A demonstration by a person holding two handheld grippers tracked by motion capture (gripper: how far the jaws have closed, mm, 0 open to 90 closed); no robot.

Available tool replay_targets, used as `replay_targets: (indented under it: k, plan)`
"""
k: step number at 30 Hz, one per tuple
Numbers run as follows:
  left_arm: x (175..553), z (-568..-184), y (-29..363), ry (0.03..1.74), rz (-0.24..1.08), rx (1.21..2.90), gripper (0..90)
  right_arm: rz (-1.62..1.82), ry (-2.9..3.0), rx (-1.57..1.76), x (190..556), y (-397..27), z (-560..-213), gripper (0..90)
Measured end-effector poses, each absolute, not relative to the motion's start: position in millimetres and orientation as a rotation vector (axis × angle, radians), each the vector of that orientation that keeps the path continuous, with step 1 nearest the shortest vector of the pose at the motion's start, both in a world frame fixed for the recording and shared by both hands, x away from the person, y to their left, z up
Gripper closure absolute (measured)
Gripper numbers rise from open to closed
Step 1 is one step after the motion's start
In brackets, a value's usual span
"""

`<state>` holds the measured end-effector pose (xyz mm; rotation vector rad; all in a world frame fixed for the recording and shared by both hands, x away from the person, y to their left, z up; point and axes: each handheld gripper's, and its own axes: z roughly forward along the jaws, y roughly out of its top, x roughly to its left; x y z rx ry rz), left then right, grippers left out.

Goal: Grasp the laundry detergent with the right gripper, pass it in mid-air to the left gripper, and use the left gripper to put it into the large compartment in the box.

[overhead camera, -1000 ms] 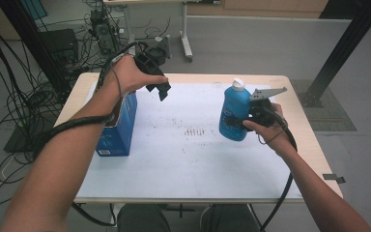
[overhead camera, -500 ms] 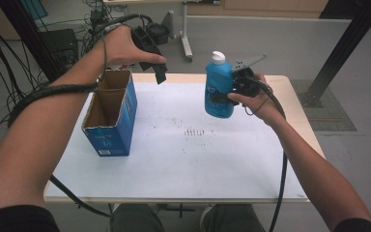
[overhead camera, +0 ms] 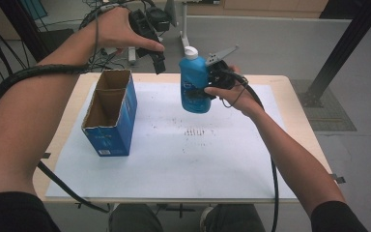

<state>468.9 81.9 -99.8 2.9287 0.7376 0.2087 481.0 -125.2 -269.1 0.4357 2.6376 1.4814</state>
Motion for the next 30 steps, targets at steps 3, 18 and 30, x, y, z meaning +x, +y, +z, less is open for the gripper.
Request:
replay_targets:
  k: [3, 18, 30]
  plan:
    - [465, -100, 80, 0.724, 0.194, 2.944, 5.9, 1.484, 2.651, 0.406, 480, -115, -273, 44.0]
    - [447, -101, 73, 0.6, 0.129, 2.991, 6.0, 1.595, 2.718, 0.25, 462, -71, -289, 43.9]
    - [440, -113, 67, 0.52, 0.076, 3.028, 5.8, 1.635, 2.739, 0.125, 452, -57, -292, 43.8]
